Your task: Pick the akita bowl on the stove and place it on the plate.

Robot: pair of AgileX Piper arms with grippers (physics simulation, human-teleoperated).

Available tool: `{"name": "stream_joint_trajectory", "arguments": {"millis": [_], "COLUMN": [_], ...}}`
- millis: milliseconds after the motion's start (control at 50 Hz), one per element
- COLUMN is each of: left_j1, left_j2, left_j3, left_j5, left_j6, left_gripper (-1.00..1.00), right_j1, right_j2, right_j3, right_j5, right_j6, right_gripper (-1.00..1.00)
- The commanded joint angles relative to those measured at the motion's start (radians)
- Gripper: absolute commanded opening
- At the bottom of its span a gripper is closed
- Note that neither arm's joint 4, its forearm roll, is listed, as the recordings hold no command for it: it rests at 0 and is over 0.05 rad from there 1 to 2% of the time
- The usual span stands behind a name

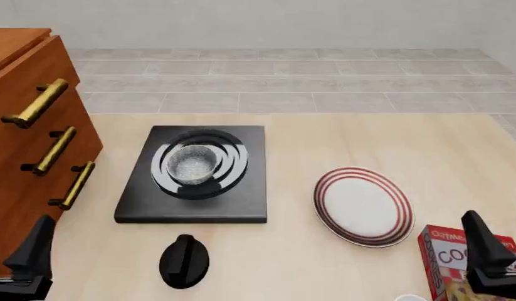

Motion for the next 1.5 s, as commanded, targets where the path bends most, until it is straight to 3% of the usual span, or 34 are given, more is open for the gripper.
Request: {"name": "stream_joint_trajectory", "arguments": {"millis": [20, 200, 300, 440, 460, 480, 500, 560, 620, 760, 1000, 1080, 1120, 1220, 1400, 1440, 1500], "left_j1": [0.0, 0.0, 0.0, 0.0, 0.0, 0.0, 0.0, 0.0, 0.0, 0.0, 0.0, 0.0, 0.0, 0.0, 0.0, 0.0, 0.0], "left_j2": [0.0, 0.0, 0.0, 0.0, 0.0, 0.0, 0.0, 0.0, 0.0, 0.0, 0.0, 0.0, 0.0, 0.0, 0.0, 0.0, 0.0], "left_j3": [0.0, 0.0, 0.0, 0.0, 0.0, 0.0, 0.0, 0.0, 0.0, 0.0, 0.0, 0.0, 0.0, 0.0, 0.0, 0.0, 0.0], "left_j5": [0.0, 0.0, 0.0, 0.0, 0.0, 0.0, 0.0, 0.0, 0.0, 0.0, 0.0, 0.0, 0.0, 0.0, 0.0, 0.0, 0.0], "left_j6": [0.0, 0.0, 0.0, 0.0, 0.0, 0.0, 0.0, 0.0, 0.0, 0.0, 0.0, 0.0, 0.0, 0.0, 0.0, 0.0, 0.0], "left_gripper": [1.0, 1.0, 1.0, 1.0, 1.0, 1.0, 1.0, 1.0, 1.0, 1.0, 1.0, 1.0, 1.0, 1.0, 1.0, 1.0, 1.0], "right_j1": [0.006, 0.01, 0.002, 0.012, 0.025, 0.042, 0.038, 0.085, 0.121, 0.166, 0.267, 0.315, 0.337, 0.381, 0.426, 0.455, 0.466], "right_j2": [-0.054, -0.052, -0.054, -0.041, -0.026, 0.006, 0.028, 0.094, 0.168, 0.278, 0.493, 0.607, 0.74, 0.809, 0.969, 1.005, 1.06], "right_j3": [0.04, 0.003, -0.052, -0.099, -0.106, -0.114, -0.124, -0.163, -0.18, -0.216, -0.258, -0.295, -0.333, -0.371, -0.467, -0.493, -0.529], "right_j5": [-0.04, -0.012, 0.029, 0.078, 0.079, 0.07, 0.062, 0.046, 0.016, -0.049, -0.187, -0.229, -0.258, -0.294, -0.308, -0.316, -0.327], "right_j6": [-0.002, -0.002, -0.035, -0.022, 0.012, 0.056, 0.058, 0.005, -0.005, 0.032, 0.026, 0.01, -0.023, -0.048, 0.053, 0.029, 0.041], "right_gripper": [1.0, 1.0, 1.0, 1.0, 1.0, 1.0, 1.0, 1.0, 1.0, 1.0, 1.0, 1.0, 1.0, 1.0, 1.0, 1.0, 1.0]}}
